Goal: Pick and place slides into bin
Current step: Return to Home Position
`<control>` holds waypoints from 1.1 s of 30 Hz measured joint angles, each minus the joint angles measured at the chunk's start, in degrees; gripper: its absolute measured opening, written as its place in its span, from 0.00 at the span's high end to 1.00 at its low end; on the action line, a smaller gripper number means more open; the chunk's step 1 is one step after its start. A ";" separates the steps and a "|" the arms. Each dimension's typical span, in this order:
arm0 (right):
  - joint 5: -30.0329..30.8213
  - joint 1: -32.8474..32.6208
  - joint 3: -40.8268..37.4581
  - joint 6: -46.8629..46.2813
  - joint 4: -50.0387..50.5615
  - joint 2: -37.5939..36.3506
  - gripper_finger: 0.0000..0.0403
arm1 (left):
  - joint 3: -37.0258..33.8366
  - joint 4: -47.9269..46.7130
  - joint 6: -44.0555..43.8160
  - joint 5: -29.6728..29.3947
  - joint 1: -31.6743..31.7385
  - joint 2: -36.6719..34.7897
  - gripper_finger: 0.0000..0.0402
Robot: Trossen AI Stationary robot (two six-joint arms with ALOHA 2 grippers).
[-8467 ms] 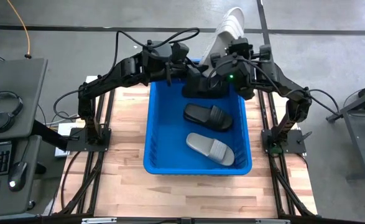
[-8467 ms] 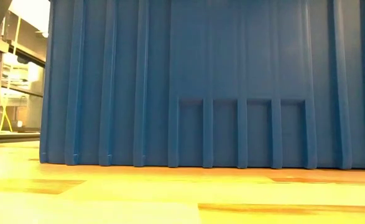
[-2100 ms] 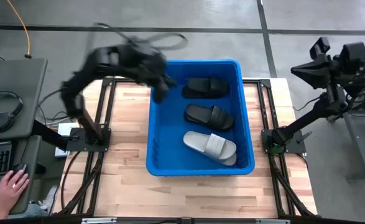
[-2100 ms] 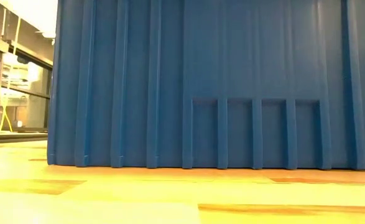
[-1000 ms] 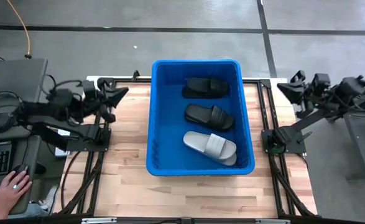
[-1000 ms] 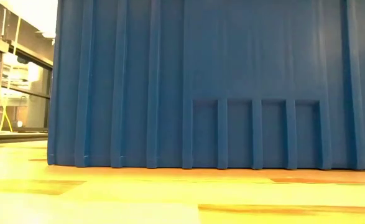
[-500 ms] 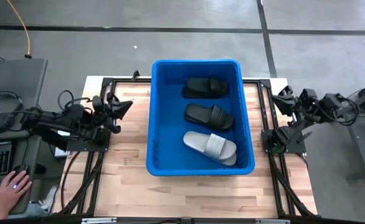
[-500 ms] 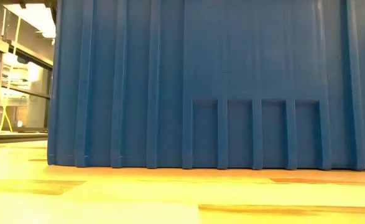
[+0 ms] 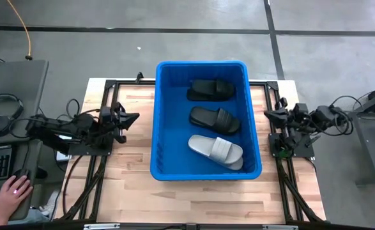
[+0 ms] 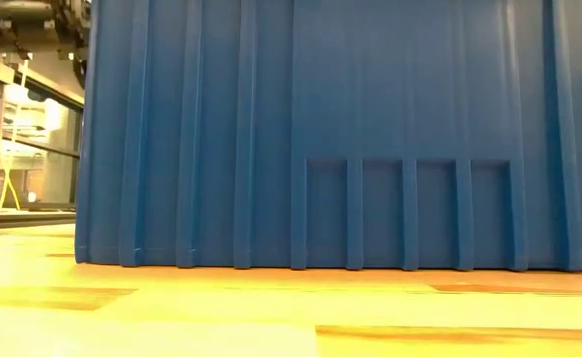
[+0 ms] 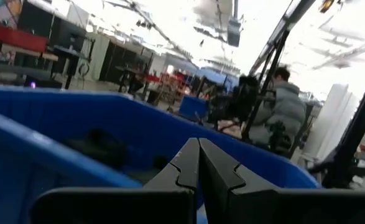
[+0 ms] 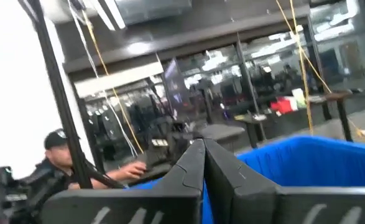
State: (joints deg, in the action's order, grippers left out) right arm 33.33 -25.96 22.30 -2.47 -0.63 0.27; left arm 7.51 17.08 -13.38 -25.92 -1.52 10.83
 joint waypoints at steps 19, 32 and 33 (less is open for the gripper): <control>-1.88 0.00 -17.60 6.91 -20.53 -0.06 1.00 | -1.36 -15.60 -2.39 3.46 -0.02 -7.01 1.00; -2.35 0.07 -21.74 11.92 -28.44 -0.02 1.00 | -1.36 -21.41 -2.12 5.00 0.00 -9.55 1.00; -2.42 0.07 -21.74 12.40 -28.30 -0.02 1.00 | -1.36 -21.99 -2.11 5.23 0.00 -9.55 1.00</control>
State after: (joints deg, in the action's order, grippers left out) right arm 30.90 -25.89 0.56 9.94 -28.93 0.25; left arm 6.15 -4.91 -15.49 -20.68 -1.52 1.28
